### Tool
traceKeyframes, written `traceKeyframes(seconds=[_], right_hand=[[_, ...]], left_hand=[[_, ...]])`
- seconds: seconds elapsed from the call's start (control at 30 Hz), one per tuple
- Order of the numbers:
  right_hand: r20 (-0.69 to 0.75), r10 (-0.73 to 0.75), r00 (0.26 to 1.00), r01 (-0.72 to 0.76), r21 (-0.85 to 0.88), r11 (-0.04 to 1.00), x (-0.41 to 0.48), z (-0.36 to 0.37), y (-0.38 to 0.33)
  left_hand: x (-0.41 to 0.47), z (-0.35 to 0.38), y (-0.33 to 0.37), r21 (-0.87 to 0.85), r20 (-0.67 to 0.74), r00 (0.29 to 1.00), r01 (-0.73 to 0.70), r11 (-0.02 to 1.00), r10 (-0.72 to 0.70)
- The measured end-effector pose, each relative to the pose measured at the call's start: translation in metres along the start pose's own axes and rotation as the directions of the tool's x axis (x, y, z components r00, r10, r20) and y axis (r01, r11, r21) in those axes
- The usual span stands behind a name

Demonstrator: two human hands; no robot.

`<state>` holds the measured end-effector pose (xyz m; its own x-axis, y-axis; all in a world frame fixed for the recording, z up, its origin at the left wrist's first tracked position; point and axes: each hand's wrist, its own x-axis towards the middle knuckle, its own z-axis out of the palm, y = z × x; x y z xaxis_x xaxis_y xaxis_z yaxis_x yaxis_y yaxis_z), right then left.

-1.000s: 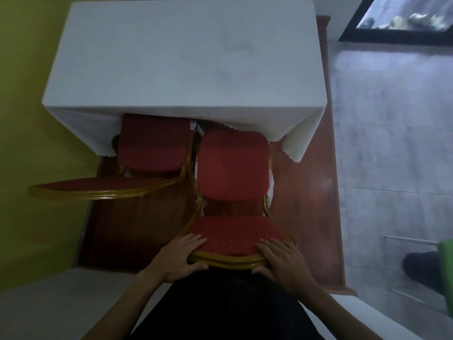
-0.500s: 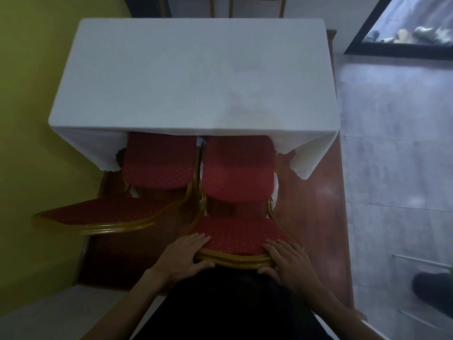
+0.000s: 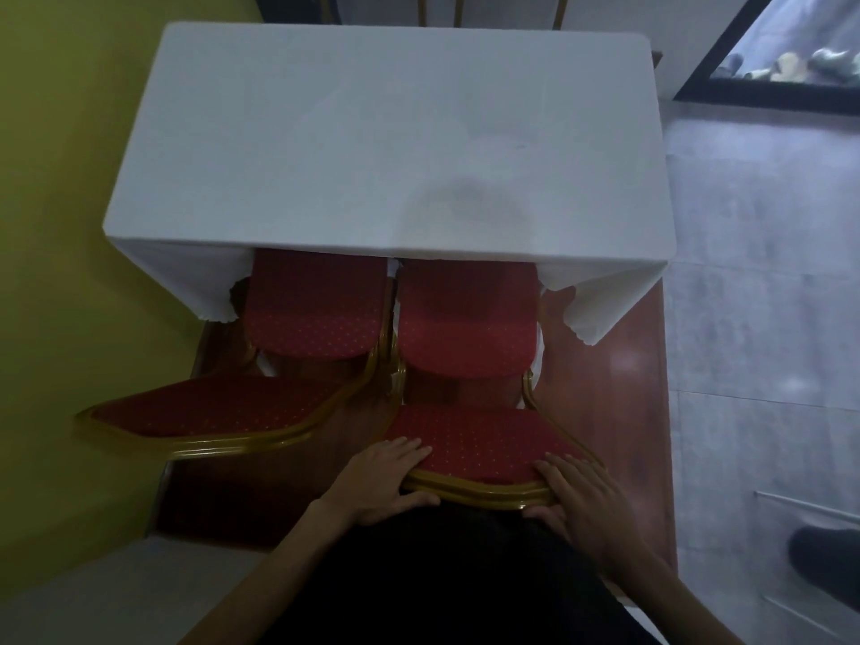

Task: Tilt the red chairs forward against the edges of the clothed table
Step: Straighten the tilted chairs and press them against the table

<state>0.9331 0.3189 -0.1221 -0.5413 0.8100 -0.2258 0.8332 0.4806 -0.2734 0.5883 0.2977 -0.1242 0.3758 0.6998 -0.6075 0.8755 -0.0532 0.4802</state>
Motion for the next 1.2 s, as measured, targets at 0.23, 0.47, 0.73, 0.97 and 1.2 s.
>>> traceKeyframes(seconds=[0.23, 0.47, 0.73, 0.97, 1.2], right_hand=[[0.035, 0.065, 0.997, -0.064, -0.014, 0.998, 0.007, -0.012, -0.005], [0.009, 0.085, 0.996, -0.085, 0.005, 0.996, 0.019, -0.016, -0.003], [-0.002, 0.113, 0.994, -0.112, 0.076, 0.991, 0.043, -0.033, -0.008], [0.044, 0.093, 0.995, -0.1, 0.199, 0.975, 0.05, -0.038, -0.008], [0.066, -0.073, 0.995, 0.064, 0.126, 0.99, 0.072, -0.04, -0.061]], left_hand=[[0.006, -0.01, -0.001, -0.039, -0.031, 0.999, 0.008, 0.999, -0.009], [0.016, -0.022, -0.003, -0.041, -0.071, 0.998, -0.004, 0.999, 0.001], [0.025, -0.048, -0.012, -0.008, -0.153, 0.988, -0.001, 1.0, 0.0], [0.008, -0.051, 0.0, -0.015, -0.201, 0.978, 0.051, 0.999, -0.053], [-0.043, -0.075, -0.023, 0.008, -0.247, 0.959, 0.143, 0.99, -0.137]])
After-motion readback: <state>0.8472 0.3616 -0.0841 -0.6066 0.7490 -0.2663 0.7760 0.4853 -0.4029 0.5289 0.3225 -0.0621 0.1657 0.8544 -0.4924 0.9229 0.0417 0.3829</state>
